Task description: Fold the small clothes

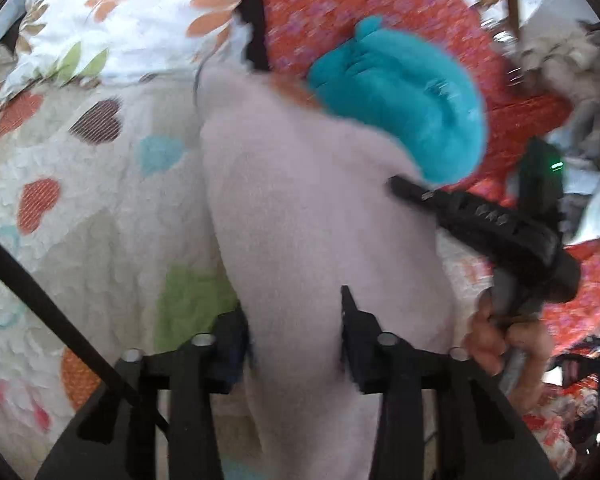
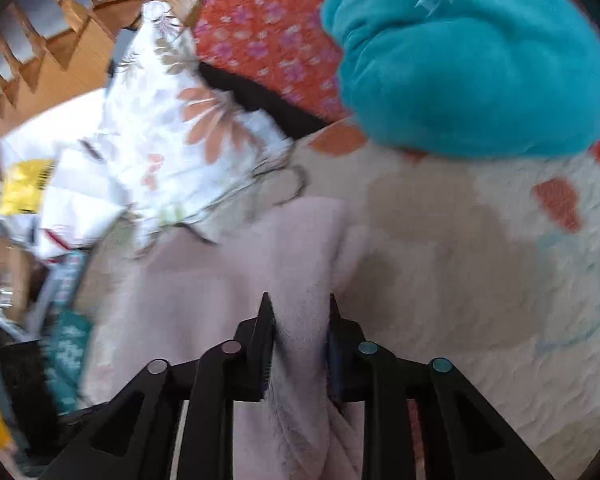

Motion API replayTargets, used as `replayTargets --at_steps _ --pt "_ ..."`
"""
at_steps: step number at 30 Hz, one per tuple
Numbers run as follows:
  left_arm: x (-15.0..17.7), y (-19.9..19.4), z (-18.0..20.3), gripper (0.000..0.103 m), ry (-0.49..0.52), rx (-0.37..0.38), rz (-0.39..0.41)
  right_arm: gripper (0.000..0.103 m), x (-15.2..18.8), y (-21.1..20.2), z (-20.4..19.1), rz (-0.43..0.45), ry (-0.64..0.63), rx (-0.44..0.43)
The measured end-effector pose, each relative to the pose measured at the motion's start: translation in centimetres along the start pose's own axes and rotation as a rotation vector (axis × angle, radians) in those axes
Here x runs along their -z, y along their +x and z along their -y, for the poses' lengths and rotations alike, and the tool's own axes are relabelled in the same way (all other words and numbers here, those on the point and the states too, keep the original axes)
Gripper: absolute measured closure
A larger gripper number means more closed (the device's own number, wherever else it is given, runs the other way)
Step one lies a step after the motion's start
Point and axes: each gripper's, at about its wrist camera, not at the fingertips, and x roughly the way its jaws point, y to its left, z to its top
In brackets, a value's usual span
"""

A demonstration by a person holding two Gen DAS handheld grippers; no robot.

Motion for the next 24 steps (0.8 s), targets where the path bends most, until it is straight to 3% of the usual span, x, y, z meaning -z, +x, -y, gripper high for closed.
replayTargets --at_steps 2,3,5,9,11,16,17,19,21,23,24 --pt "0.8 2.4 -0.9 0.052 -0.006 -0.104 -0.068 0.065 0.4 1.1 0.6 -0.016 0.003 0.102" --pt "1.1 3.0 -1.1 0.046 -0.004 -0.125 -0.068 0.065 0.6 1.6 1.1 -0.034 0.013 0.142" --pt "1.4 2.5 -1.8 0.042 -0.024 -0.103 -0.046 0.065 0.8 1.4 1.9 -0.037 0.049 0.132" --pt "1.9 0.7 -2.5 0.042 -0.054 -0.076 -0.006 0.065 0.6 -1.2 1.2 0.011 0.056 0.049" --pt "2.6 -0.2 -2.9 0.041 -0.068 -0.074 0.011 0.065 1.1 -2.2 0.8 -0.011 0.052 -0.021" --pt "4.2 -2.3 -3.3 0.041 -0.084 -0.075 0.057 0.063 5.1 -1.6 0.3 -0.214 0.102 -0.243" --pt "4.5 -2.7 -3.4 0.041 -0.085 -0.074 0.059 0.063 6.0 -1.0 0.8 -0.261 0.129 -0.252" --pt "5.3 -3.0 -3.3 0.041 -0.082 -0.076 0.059 0.066 7.1 -0.5 2.1 -0.298 0.143 -0.164" --pt "6.0 -3.1 -2.9 0.041 -0.071 -0.073 0.060 0.090 7.4 -0.6 3.8 -0.309 0.181 -0.111" --pt "6.7 -3.1 -2.3 0.041 -0.043 -0.073 0.059 0.090 7.3 -1.5 4.8 -0.291 0.218 -0.079" --pt "6.9 -2.9 -1.8 0.041 -0.020 -0.077 0.053 0.084 7.1 -2.2 4.6 -0.270 0.188 0.006"
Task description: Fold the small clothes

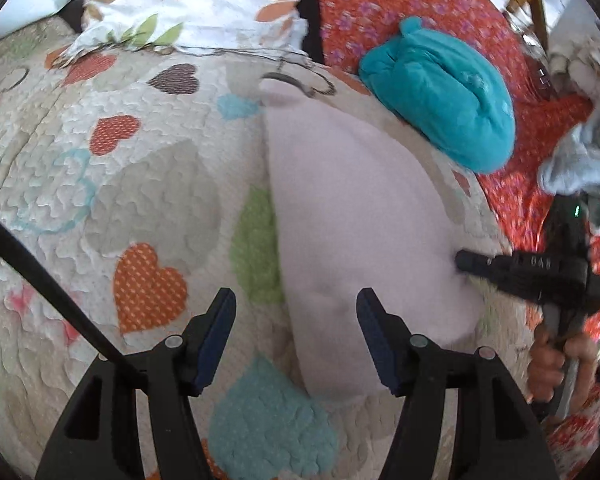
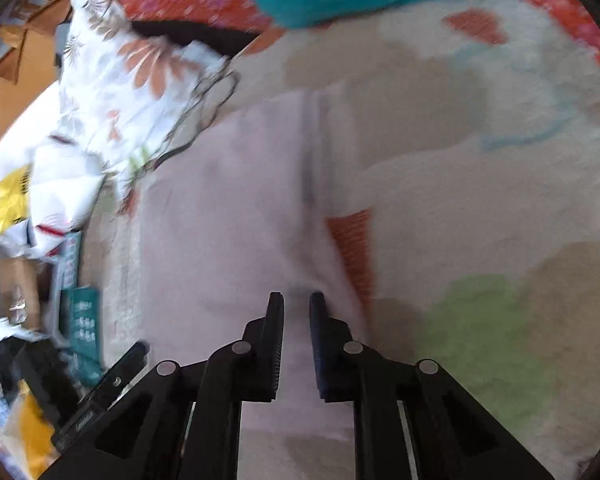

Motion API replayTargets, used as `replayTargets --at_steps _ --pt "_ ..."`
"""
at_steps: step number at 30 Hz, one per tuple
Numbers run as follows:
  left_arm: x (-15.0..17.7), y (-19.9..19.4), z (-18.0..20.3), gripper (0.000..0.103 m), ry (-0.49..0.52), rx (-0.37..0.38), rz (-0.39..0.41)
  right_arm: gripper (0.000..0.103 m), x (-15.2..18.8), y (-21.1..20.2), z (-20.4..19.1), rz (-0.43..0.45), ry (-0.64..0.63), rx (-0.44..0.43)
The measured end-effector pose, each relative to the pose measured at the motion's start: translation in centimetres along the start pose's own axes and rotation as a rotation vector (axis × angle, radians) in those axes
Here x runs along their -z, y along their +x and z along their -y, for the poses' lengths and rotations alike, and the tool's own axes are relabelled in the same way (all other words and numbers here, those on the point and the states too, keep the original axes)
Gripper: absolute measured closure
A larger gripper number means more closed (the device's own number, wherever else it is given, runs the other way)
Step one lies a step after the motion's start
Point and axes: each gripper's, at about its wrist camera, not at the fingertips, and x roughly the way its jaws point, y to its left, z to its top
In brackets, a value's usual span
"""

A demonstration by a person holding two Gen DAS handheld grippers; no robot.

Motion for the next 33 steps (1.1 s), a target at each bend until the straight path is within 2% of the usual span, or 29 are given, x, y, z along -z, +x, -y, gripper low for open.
replayTargets --at_steps 2,5,8,10,14,17,19,21,22,24,26,29,33 --pt "0.6 0.7 0.9 0.041 0.041 -0.017 -0.016 0.061 0.3 -0.7 -0.6 0.039 -0.043 0.103" --pt "1.8 2.9 1.9 0.041 0.087 -0.092 -0.091 0.061 0.2 -2.3 -1.0 0.103 -0.021 0.021" --pt "2.4 3.2 2.1 0.040 0.093 -0.106 -0.082 0.061 0.5 -3.8 -2.7 0.177 -0.090 0.007" --pt "2.2 2.7 2.0 0.040 0.087 -0.083 -0.084 0.061 0.7 -4.2 -4.0 0.205 -0.145 0.003" --pt "1.6 0.5 0.6 0.040 -0.001 -0.009 -0.021 0.061 1.1 -3.9 -5.7 0.218 -0.217 0.011" --pt "0.7 -1.7 -0.1 0.037 -0.012 -0.056 0.074 0.061 1.5 -3.9 -6.6 0.216 -0.261 -0.046" --pt "0.1 -3.3 -0.5 0.030 -0.010 -0.100 0.140 0.060 1.5 -3.4 -7.7 0.169 -0.265 -0.163" --pt "-0.5 -5.2 -1.2 0.023 -0.011 -0.149 0.215 0.043 1.2 -2.2 -8.9 0.086 -0.251 -0.287" --pt "-0.8 -6.2 -1.5 0.022 -0.012 -0.183 0.260 0.041 1.0 -1.2 -9.7 0.026 -0.249 -0.357" --pt "-1.5 -7.4 -2.1 0.019 -0.018 -0.214 0.306 0.040 0.7 1.0 -11.1 -0.075 -0.260 -0.428" --pt "-1.9 -8.2 -2.9 0.017 -0.041 -0.213 0.332 0.040 0.2 3.8 -12.7 -0.162 -0.283 -0.454" --pt "-2.3 -8.3 -4.3 0.017 -0.099 -0.170 0.316 0.040 -1.8 9.4 -14.3 -0.271 -0.261 -0.466" --pt "-2.5 -7.7 -6.0 0.017 -0.160 -0.167 0.294 0.040 -6.1 13.3 -15.3 -0.305 -0.188 -0.537"
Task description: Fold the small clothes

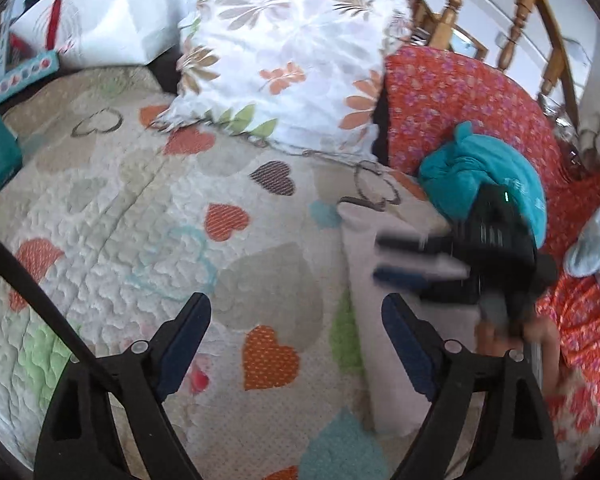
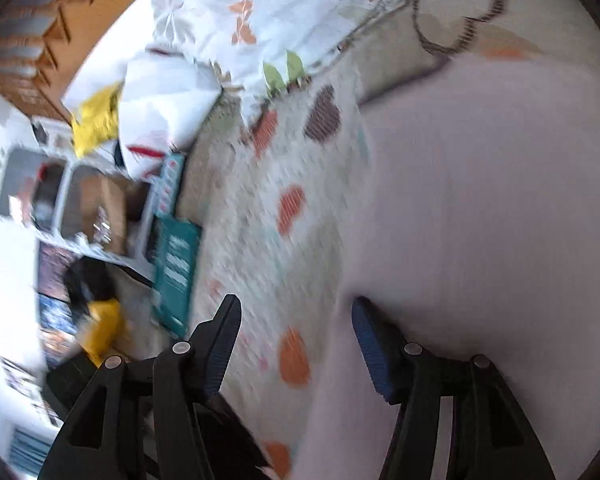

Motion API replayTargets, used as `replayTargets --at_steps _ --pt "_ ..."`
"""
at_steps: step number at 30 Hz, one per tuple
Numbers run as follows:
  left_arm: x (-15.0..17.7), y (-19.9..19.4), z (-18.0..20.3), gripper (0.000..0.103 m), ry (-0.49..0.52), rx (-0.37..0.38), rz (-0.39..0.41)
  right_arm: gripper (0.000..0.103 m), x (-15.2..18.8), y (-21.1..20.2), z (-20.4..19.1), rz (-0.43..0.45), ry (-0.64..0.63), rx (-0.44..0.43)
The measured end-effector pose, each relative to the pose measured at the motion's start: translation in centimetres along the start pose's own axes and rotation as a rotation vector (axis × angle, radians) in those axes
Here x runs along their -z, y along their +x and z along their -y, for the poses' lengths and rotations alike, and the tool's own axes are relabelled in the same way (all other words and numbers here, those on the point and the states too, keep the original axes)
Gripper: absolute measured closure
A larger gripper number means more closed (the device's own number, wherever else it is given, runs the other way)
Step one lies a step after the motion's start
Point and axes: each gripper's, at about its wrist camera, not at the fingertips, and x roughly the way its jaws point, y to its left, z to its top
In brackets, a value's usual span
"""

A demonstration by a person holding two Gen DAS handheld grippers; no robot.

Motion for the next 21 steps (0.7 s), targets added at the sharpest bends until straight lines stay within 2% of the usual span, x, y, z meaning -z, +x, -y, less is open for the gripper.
replayTargets --at_steps 3,5,8,9,10,11,12,15,18,21 --pt "-0.2 0.9 -1.2 0.017 -0.038 -0.003 -0.028 0.040 -4.4 0.5 0.3 0.043 0.043 0.009" --pt "0.0 1.3 -1.7 0.017 -0.063 -0.005 -0.042 0.038 -7.0 0.8 0.7 0.077 0.059 0.088" --pt "0.0 1.5 -2.1 0.017 -0.072 -0.015 -0.048 0.038 -10.2 1.0 2.5 0.142 0.110 0.296" --pt "0.0 1.5 -2.1 0.017 -0.071 -0.016 -0.049 0.043 -10.7 0.6 3.0 0.178 0.139 0.325" --pt "0.0 1.4 -2.1 0.017 -0.067 -0.019 -0.046 0.043 -11.0 -0.1 3.1 0.224 0.169 0.314" --pt "0.0 1.4 -2.0 0.017 -0.059 -0.025 -0.041 0.043 -11.0 -0.6 2.6 0.260 0.167 0.328" --pt "0.0 1.3 -1.9 0.017 -0.051 -0.035 -0.035 0.041 -10.7 -1.4 1.4 0.305 0.133 0.377" --pt "-0.1 1.0 -1.5 0.017 -0.026 -0.067 -0.013 0.040 -9.1 -3.0 -1.4 0.319 0.041 0.456" --pt "0.0 0.3 -0.8 0.014 0.025 -0.155 0.055 0.040 -6.0 -5.2 -3.0 0.299 -0.014 0.501" --pt "0.4 -1.1 0.4 0.009 0.098 -0.275 0.161 0.039 -0.9 -8.9 -3.5 0.298 -0.062 0.547"
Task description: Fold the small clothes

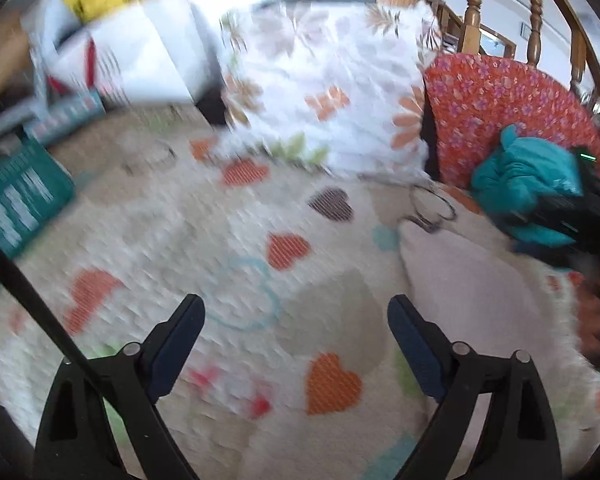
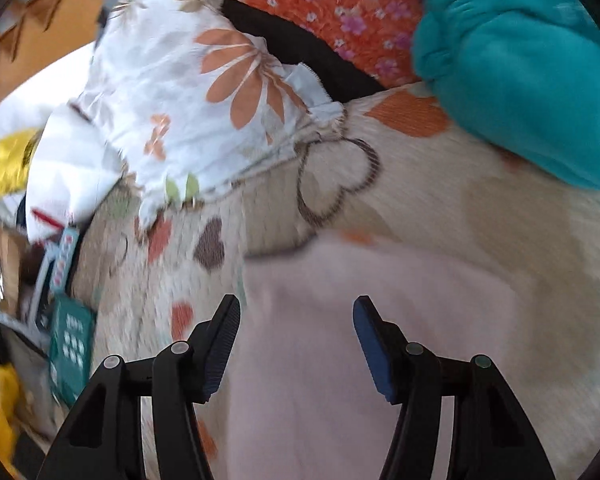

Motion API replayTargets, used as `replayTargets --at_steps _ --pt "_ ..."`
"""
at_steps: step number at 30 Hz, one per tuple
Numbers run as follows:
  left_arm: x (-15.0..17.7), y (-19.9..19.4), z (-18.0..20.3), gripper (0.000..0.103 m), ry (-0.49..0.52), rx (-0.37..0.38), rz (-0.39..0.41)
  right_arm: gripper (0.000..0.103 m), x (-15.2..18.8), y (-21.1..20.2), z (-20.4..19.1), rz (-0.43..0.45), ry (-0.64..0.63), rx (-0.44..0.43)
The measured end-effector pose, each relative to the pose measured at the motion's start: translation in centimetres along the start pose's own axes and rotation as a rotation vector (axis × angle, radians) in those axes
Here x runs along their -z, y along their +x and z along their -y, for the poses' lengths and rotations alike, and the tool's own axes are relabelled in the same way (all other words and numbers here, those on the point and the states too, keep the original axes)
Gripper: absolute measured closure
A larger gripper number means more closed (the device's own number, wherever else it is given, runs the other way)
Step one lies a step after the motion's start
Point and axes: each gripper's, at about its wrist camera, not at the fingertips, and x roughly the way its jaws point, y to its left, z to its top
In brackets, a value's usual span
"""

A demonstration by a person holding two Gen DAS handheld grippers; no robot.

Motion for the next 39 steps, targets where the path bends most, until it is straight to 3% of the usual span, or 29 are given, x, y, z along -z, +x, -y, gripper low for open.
replayTargets --at_steps 6,10,12,15,20,34,39 --pt "0.6 -5.6 1.8 0.000 0.117 -0.086 0.245 0.038 9.2 -8.2 1.4 0.117 -0.132 0.161" --pt "1.6 -9.2 3.0 0.000 0.147 0.009 0.312 0.030 14.8 -11.5 1.2 0.271 -0.222 0.320" --pt "2.3 -10.0 3.6 0.000 0.154 0.036 0.317 0.020 16.3 -11.7 1.4 0.316 -0.252 0.378" --pt "3.8 -9.7 4.1 0.000 0.145 0.100 0.246 0.020 17.2 -11.0 2.3 0.281 -0.247 0.443" --pt "5.0 -6.1 5.4 0.000 0.146 0.160 0.033 0.020 18.1 -9.6 3.5 0.207 -0.193 0.368" --pt "6.6 -1.2 4.7 0.000 0.042 0.149 -0.176 0.020 19.0 -7.7 2.1 0.196 -0.237 0.391" --pt "7.0 -0.3 4.7 0.000 0.044 0.127 -0.210 0.020 19.2 -7.1 1.8 0.177 -0.248 0.390"
